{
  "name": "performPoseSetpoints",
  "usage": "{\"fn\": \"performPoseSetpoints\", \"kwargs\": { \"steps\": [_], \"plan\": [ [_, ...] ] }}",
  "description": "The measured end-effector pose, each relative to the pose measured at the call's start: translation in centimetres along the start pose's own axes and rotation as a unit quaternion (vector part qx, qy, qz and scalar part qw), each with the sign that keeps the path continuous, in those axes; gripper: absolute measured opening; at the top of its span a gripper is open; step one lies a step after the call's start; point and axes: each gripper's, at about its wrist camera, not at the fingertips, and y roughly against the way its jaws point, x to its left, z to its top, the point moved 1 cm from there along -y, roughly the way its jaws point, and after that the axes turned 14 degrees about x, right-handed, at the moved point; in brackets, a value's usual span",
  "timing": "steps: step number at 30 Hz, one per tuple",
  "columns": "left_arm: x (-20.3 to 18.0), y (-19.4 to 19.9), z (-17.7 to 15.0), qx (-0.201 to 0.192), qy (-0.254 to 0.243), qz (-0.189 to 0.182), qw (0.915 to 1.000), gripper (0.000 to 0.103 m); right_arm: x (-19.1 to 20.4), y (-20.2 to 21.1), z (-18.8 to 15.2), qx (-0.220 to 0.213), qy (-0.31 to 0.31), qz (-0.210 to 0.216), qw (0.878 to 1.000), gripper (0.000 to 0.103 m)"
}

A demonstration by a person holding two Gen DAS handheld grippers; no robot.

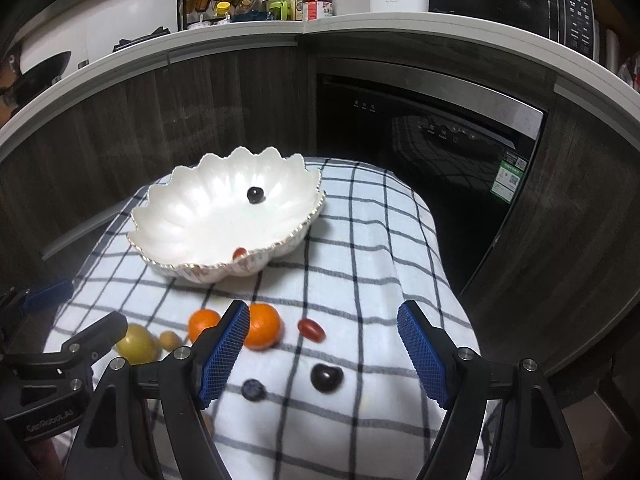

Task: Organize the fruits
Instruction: 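Withdraw both open tools from the bowl back toward the loose fruits, then grasp the small brown round fruit with the left tool while the right tool grips another dark plum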

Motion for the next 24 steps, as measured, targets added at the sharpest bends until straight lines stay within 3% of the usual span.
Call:
{"fn": "performPoseSetpoints", "kwargs": {
  "steps": [12,24],
  "plan": [
    [-2.4,-1.4,-2.7,0.002,-0.021,-0.007,0.9997,0.082,-1.7,-1.5,-3.0,0.013,0.013,0.0,1.0,0.077],
    [-3.5,-2.7,-4.5,0.0,-0.032,-0.037,0.9988,0.081,-1.7,-3.1,-4.5,0.011,0.025,0.0,1.0,0.077]
  ]
}}
